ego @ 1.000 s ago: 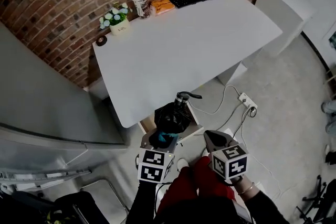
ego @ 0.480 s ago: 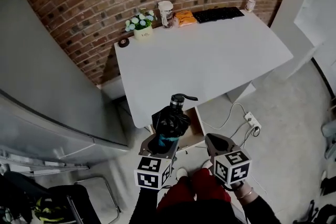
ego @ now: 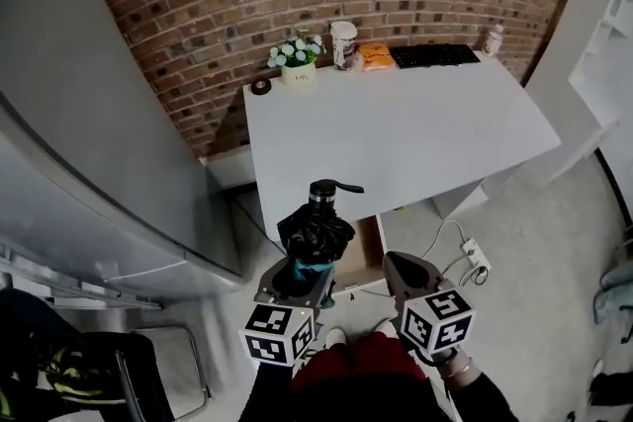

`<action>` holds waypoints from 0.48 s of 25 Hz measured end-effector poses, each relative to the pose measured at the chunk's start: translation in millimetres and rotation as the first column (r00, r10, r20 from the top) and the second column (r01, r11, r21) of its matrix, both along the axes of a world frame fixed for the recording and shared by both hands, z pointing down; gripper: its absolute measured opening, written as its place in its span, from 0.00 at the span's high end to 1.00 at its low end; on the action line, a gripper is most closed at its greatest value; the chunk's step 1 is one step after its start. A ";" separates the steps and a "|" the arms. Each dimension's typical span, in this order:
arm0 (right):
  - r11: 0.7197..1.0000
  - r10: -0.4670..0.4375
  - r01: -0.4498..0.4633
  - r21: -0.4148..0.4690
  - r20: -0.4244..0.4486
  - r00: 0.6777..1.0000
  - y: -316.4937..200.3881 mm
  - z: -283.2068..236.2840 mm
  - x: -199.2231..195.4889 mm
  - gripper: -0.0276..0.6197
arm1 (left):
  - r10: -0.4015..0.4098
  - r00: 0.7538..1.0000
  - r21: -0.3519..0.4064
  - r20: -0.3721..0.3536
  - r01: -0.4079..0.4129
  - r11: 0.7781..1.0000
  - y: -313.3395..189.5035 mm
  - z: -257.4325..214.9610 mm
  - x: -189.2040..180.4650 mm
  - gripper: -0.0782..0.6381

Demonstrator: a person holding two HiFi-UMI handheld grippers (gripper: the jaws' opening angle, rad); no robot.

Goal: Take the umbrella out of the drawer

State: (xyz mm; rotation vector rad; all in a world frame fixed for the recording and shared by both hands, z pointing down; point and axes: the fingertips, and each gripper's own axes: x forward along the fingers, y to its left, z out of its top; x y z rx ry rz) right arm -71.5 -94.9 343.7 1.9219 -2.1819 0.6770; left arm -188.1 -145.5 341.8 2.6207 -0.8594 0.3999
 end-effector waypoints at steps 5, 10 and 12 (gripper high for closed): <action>0.999 -0.028 0.029 0.033 -0.021 0.999 -2.1 -11.5 -5.0 0.96 | -0.062 0.997 -0.004 -0.055 0.062 0.998 -0.9 -12.8 -15.5 0.59; 0.997 -0.050 0.051 0.063 -0.026 0.998 -5.8 -22.1 -13.2 0.96 | -0.100 0.991 0.005 -0.083 0.101 0.995 -1.6 -23.7 -32.6 0.59; 0.996 -0.057 0.059 0.072 -0.029 0.998 -6.0 -25.4 -17.3 0.96 | -0.113 0.989 0.007 -0.097 0.114 0.993 -0.3 -27.3 -39.0 0.59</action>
